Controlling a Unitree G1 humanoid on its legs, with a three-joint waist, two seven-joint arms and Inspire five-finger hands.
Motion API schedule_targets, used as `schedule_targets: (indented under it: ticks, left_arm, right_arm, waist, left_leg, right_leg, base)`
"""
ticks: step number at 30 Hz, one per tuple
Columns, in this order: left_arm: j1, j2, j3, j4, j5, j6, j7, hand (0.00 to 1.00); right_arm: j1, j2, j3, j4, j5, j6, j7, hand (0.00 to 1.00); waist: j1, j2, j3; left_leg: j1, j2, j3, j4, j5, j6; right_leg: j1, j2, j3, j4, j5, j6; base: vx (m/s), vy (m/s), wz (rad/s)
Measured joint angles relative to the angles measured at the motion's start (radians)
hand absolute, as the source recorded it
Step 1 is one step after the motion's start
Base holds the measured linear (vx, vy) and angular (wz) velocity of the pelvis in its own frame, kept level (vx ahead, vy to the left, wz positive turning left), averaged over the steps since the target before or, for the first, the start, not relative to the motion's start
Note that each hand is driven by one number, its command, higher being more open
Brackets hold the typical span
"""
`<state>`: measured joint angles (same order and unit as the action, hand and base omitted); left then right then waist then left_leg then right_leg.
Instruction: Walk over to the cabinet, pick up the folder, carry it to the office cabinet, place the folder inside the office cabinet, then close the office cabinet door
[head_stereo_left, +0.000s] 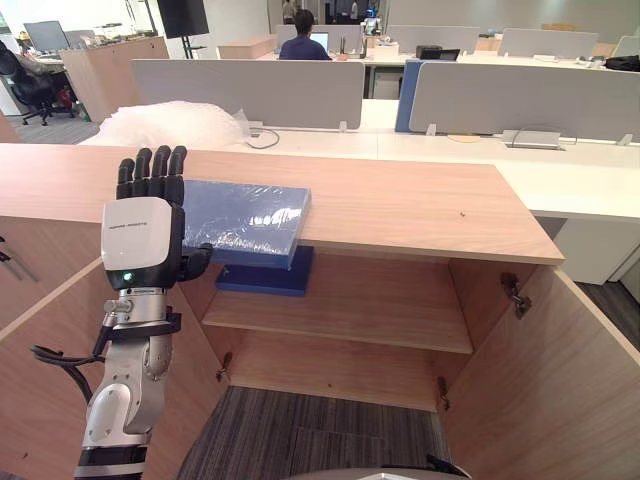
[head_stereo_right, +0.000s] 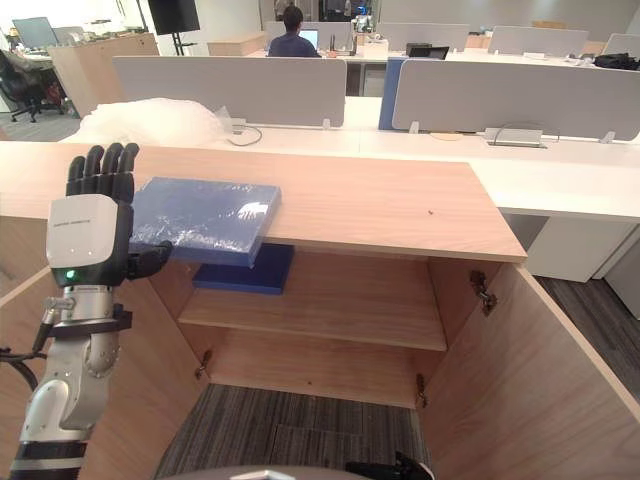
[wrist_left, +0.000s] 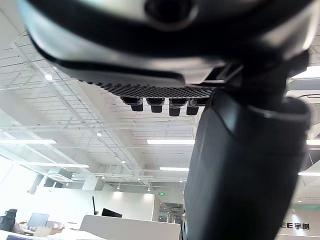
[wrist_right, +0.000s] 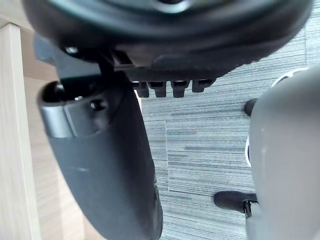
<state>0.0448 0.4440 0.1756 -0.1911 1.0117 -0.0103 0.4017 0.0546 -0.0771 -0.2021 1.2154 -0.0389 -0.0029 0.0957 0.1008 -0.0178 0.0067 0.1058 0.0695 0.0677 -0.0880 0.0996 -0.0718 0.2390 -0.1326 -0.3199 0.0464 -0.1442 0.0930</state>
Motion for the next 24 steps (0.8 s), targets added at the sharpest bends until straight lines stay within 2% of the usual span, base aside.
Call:
schedule_targets:
  ticks: [7, 18, 24]
  left_arm:
    - [-0.036, -0.001, 0.052, -0.071, 0.000, 0.041, 0.042, 1.00]
    - [-0.054, -0.028, 0.084, -0.162, -0.022, 0.034, 0.081, 1.00]
    - [-0.051, -0.088, 0.084, -0.178, -0.062, 0.032, 0.081, 1.00]
  right_arm:
    - [-0.002, 0.002, 0.000, 0.019, 0.000, 0.000, 0.000, 1.00]
    - [-0.004, 0.004, -0.002, 0.037, 0.000, -0.001, -0.010, 1.00]
    - [-0.005, 0.004, -0.002, 0.042, 0.000, -0.001, -0.013, 1.00]
  waist:
    - [0.004, -0.014, -0.007]
    - [0.008, -0.022, -0.012]
    - [0.008, -0.022, -0.010]
  left_leg:
    - [-0.008, 0.000, 0.002, 0.000, 0.000, 0.000]
    - [-0.006, -0.001, 0.000, 0.000, 0.001, 0.001]
    - [-0.008, -0.002, -0.002, 0.000, 0.001, 0.001]
  right_leg:
    - [-0.010, -0.001, 0.002, 0.004, 0.000, 0.000]
    - [-0.010, -0.002, 0.002, 0.012, -0.001, 0.000]
    - [-0.010, -0.002, 0.000, 0.010, -0.001, 0.000]
  base:
    - [0.00, 0.000, 0.00]
    - [0.00, 0.000, 0.00]
    - [0.00, 0.000, 0.00]
